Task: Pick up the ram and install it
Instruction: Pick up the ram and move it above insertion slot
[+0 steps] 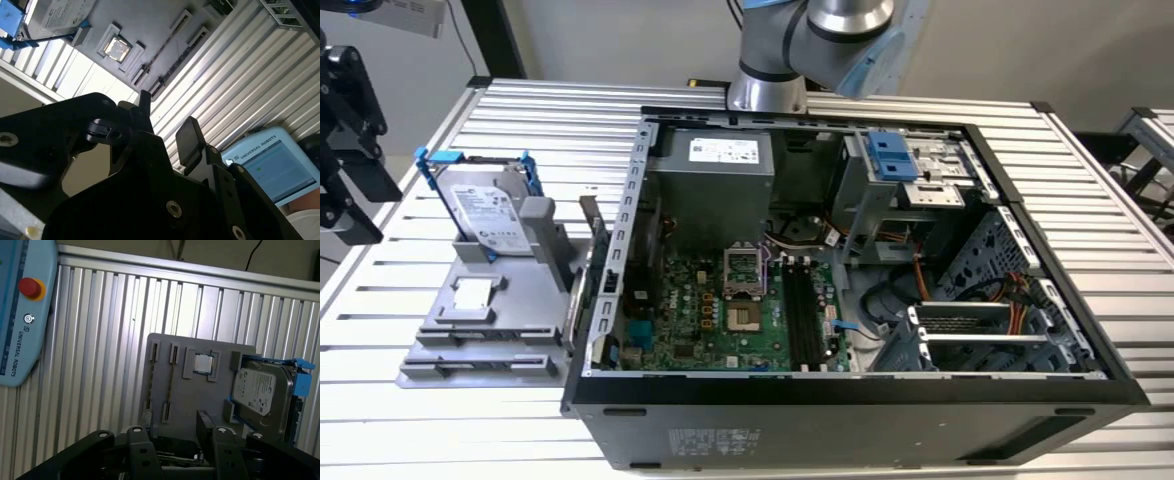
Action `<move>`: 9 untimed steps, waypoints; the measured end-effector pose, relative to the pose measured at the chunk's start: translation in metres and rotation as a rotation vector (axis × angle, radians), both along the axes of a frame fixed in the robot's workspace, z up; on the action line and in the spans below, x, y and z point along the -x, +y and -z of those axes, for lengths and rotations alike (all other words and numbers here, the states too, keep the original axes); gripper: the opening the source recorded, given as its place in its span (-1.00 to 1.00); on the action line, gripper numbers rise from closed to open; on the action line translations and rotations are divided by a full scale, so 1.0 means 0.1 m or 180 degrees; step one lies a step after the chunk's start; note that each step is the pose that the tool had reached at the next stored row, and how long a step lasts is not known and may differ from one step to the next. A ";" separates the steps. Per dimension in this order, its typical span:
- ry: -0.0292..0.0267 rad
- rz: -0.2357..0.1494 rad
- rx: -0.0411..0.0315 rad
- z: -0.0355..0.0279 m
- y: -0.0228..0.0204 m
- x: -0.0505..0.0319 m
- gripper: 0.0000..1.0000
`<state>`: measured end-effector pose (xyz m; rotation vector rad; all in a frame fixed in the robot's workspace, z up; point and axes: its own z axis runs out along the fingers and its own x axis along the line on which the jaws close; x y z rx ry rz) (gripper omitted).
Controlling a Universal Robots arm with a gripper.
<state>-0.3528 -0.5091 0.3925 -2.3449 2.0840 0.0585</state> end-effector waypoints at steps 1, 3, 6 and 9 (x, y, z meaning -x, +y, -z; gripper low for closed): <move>0.0000 0.0002 0.0000 0.000 0.000 0.000 1.00; 0.0000 0.0048 -0.0003 0.015 0.000 -0.001 1.00; 0.0001 0.0144 -0.0026 0.052 0.000 -0.001 1.00; 0.0000 0.0185 -0.0043 0.103 -0.001 -0.001 1.00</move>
